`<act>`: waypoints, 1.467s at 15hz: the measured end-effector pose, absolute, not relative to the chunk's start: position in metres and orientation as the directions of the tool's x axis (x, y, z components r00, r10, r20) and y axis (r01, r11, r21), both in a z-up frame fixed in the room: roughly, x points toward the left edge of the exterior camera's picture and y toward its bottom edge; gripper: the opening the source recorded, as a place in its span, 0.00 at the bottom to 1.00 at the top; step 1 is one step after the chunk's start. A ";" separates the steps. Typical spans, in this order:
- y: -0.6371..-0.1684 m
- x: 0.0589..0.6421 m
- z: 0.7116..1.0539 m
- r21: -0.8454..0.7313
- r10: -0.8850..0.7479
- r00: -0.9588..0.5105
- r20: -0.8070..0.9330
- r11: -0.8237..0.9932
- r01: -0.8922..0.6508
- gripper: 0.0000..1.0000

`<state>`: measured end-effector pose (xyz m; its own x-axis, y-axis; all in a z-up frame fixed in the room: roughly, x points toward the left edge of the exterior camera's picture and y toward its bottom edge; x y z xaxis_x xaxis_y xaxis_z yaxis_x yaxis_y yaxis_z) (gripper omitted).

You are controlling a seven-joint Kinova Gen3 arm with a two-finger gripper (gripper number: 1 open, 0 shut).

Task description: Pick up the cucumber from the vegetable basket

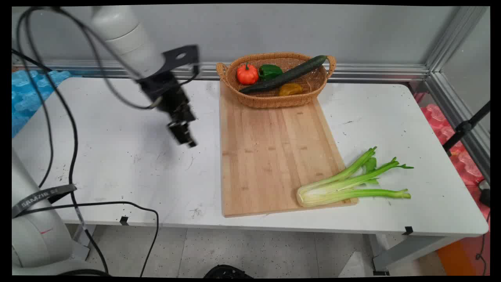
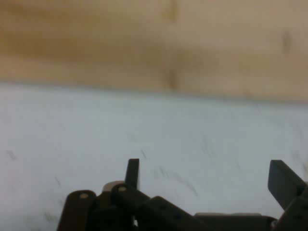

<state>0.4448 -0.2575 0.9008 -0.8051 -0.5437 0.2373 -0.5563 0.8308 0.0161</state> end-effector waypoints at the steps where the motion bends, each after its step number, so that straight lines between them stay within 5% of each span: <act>1: -0.269 0.439 0.903 0.007 -0.542 -0.799 0.259 0.828 -0.560 1.00; 11: -0.404 0.395 0.915 -0.121 -0.481 -0.738 0.473 0.794 -0.595 1.00; 22: -0.518 0.374 0.867 -0.186 -0.400 -0.710 0.580 0.783 -0.593 1.00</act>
